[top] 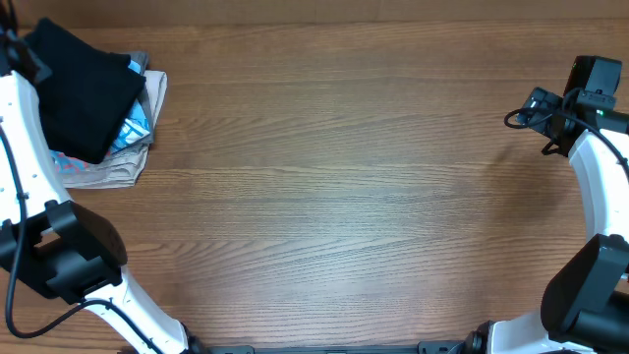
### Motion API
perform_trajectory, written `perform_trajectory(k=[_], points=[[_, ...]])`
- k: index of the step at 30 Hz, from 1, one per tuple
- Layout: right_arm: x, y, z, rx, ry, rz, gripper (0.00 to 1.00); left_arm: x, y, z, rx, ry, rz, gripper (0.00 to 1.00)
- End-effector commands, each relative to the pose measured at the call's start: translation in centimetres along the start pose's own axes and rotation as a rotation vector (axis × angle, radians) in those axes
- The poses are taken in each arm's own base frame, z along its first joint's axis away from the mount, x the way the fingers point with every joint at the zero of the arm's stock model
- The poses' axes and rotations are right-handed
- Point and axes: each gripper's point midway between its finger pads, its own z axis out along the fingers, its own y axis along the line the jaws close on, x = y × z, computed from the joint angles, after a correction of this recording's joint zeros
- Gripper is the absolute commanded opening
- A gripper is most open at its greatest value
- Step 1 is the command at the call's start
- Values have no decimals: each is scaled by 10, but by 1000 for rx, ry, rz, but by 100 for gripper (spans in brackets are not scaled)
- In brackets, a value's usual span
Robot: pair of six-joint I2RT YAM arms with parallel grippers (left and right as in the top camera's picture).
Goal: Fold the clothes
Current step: 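Lower the black shirt onto the stack and open the left gripper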
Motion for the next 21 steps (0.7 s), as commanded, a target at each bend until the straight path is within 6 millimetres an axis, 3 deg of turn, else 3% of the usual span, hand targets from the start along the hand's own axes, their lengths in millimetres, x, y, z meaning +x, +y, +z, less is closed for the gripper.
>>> perform_trajectory(k=[1,5,7,8,9,10,11,13,16,21], points=[[-1,0,0,6,-7,-3,100,-11,14,3,-6,-17,-38,50],[-1,0,0,6,-6,-3,100,-20,12,-8,70,-24,-70,93],[-1,0,0,6,-6,-3,100,-27,-1,-22,168,-28,-80,100],[-1,0,0,6,-7,-3,100,-29,-10,-30,231,-26,-81,96],[-1,0,0,6,-7,-3,100,-28,-25,-44,337,-8,-78,75],[-1,0,0,6,-7,-3,100,-25,-35,-51,406,12,-73,44],[-1,0,0,6,-6,-3,100,-20,-45,-58,474,39,-68,25],[-1,0,0,6,-7,-3,100,-9,-65,-71,609,99,-59,7],[-1,0,0,6,-6,-3,100,5,-84,-84,739,171,-52,4],[-1,0,0,6,-7,-3,100,16,-87,-82,750,202,-23,8]])
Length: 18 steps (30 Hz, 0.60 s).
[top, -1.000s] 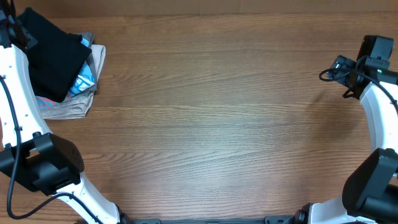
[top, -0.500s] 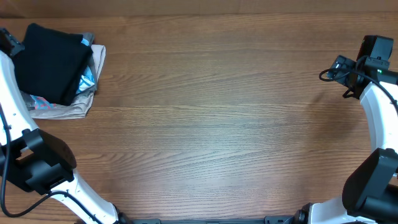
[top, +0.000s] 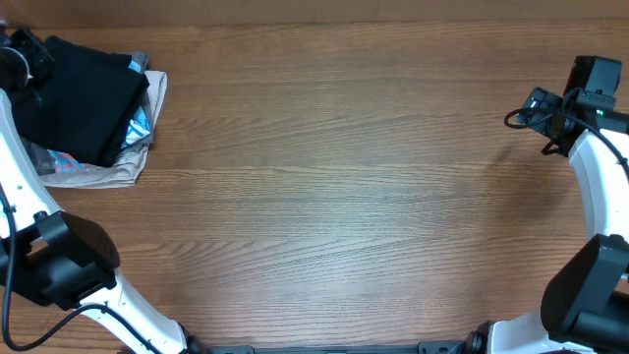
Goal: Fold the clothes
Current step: 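Lower the black shirt onto the stack and open the left gripper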
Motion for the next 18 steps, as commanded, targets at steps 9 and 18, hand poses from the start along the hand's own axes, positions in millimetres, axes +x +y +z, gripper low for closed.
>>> perform_trajectory(k=[9,18], points=[[-1,0,0,6,-6,-3,100,28,1,34,78,114,9,9],[-1,0,0,6,-6,-3,100,68,39,113,42,274,13,10]])
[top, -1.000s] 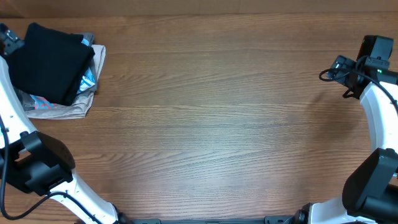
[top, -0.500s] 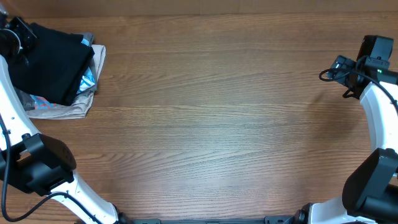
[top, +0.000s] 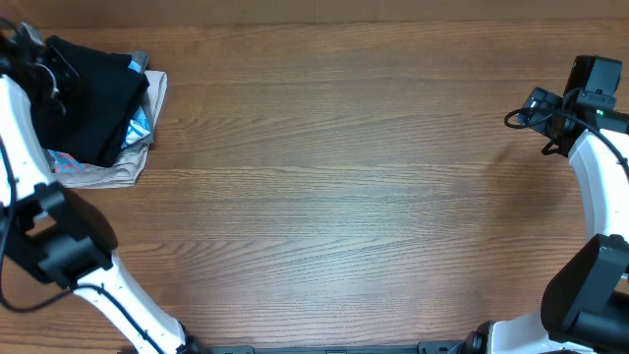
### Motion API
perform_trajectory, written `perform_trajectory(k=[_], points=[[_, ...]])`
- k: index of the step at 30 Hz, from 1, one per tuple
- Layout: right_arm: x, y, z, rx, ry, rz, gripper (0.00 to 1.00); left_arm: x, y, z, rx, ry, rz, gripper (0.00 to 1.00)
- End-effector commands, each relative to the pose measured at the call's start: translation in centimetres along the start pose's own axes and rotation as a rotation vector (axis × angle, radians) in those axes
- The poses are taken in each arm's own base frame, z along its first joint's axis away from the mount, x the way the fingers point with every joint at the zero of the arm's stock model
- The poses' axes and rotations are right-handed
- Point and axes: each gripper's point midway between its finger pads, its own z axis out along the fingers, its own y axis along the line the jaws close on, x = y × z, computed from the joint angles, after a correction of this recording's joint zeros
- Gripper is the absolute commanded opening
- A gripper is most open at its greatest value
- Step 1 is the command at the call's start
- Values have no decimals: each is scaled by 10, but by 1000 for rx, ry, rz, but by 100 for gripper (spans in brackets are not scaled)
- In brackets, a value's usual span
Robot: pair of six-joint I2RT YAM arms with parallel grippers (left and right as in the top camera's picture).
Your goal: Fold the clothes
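Note:
A folded black garment (top: 96,103) lies on top of a stack at the table's far left. Under it show a blue patterned piece (top: 139,126) and a beige one (top: 110,173). My left gripper (top: 51,67) hovers at the black garment's left edge; whether its fingers are open or shut is not visible in the overhead view. My right gripper (top: 534,105) rests near the right edge, far from the clothes, and its fingers are also too unclear to judge.
The wooden table (top: 334,197) stretches between the two arms. The left arm's white link (top: 25,128) crosses the stack's left side, with its base (top: 64,241) below. The right arm (top: 590,167) curves along the right edge.
My left gripper has shifted a little right and down, now over the black garment's left edge. The stack and the right arm are as they were.
At first the black garment reached higher and further left on the stack, with my left arm beside it. Then it lay lower and squarer on the pile, the gripper at its upper left corner. Now the gripper is over its left edge.

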Motion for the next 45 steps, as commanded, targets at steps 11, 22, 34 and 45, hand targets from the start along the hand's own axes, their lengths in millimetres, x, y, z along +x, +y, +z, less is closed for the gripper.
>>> perform_trajectory(k=[11,22,34,45], points=[[-1,0,0,7,-6,-3,100,-15,-39,-32,145,-72,99,10],[-1,0,0,7,-6,-3,100,9,-122,-208,217,-304,110,11],[-1,0,0,7,-6,-3,100,82,-185,-193,265,-116,217,100],[-1,0,0,7,-6,-3,100,86,-190,-189,271,-102,228,100]])
